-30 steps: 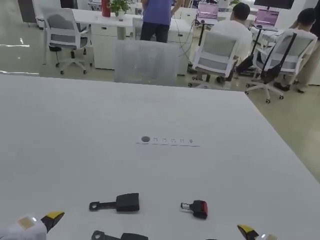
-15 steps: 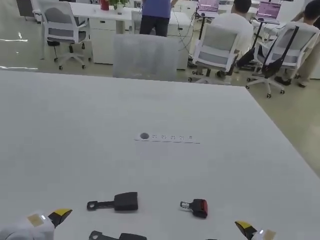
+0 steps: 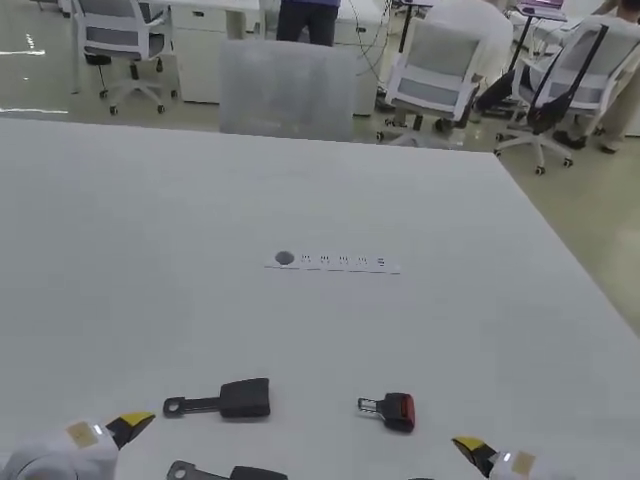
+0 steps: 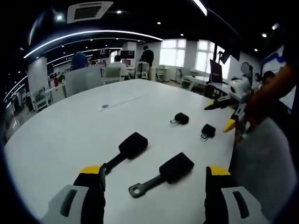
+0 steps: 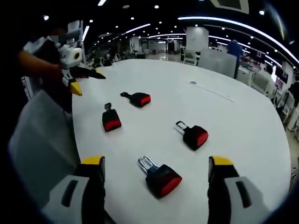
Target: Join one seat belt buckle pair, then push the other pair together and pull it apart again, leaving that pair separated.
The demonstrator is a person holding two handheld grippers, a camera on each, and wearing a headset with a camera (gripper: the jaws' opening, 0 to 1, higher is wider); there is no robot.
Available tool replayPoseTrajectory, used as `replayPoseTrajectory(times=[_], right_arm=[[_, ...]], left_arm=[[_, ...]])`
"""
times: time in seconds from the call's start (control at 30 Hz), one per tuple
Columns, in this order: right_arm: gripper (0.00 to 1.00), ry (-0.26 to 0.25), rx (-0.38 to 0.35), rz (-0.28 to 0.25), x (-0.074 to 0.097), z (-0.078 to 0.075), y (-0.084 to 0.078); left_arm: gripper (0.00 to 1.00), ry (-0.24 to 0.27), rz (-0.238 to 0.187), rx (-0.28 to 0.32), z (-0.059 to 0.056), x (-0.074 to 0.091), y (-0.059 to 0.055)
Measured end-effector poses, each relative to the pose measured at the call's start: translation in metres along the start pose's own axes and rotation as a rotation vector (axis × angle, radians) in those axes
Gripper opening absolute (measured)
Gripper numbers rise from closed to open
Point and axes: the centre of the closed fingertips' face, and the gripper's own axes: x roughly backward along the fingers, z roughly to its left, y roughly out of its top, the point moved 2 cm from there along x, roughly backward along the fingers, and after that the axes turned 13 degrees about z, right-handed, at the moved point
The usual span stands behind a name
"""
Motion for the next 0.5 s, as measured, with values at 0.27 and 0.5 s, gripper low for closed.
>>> replayPoseTrajectory(times=[0.27, 0.5], right_arm=[[0.88, 0.055, 0.034, 0.029, -0.012, -0.006, 0.000], [0.86, 0.107, 0.071, 0.069, -0.022, -0.010, -0.006]], left_arm=[[0.85, -0.055, 0.051, -0.074, -0.006, -0.021, 0.000], [0.83, -0.104, 0.091, -0.138, -0.009, -0.039, 0.000]])
